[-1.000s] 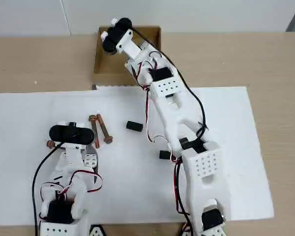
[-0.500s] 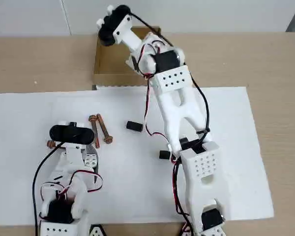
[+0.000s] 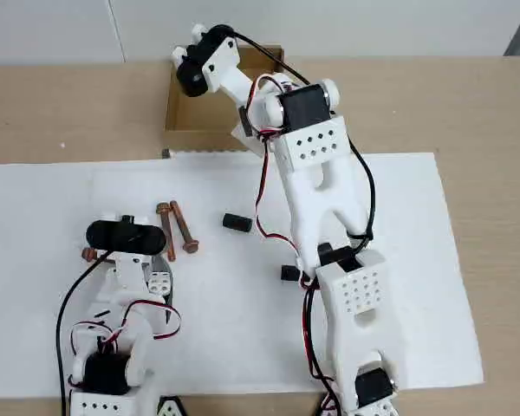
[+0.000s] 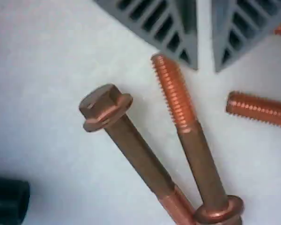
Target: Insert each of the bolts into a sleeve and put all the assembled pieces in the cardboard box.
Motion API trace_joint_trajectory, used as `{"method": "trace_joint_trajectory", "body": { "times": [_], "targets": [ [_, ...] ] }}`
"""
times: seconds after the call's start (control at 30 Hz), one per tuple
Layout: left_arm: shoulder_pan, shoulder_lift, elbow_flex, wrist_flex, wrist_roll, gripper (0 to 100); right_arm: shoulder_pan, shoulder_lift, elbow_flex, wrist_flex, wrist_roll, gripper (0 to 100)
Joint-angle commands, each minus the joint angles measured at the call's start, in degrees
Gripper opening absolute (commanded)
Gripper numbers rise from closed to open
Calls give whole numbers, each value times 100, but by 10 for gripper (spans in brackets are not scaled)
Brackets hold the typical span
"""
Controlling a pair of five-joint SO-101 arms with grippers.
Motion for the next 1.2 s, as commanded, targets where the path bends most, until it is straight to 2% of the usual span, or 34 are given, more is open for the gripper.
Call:
{"method": "trace_joint_trajectory", "body": {
  "times": [0.0,0.2,0.33,0.77,1.17],
  "targets": [
    [-18,-62,-31,0,-53,7,-110,-101,141,101,-510,7],
    [-18,-62,-31,0,-53,7,-119,-664,2004,57,-448,14],
    [-18,-62,-31,0,-53,7,-233,-848,2901,57,-237,71],
    [-18,-62,-31,0,-53,7,-840,-435,2971,57,9,144],
    [-18,-62,-31,0,-44,7,-1042,22,2971,57,9,144]
  ]
}}
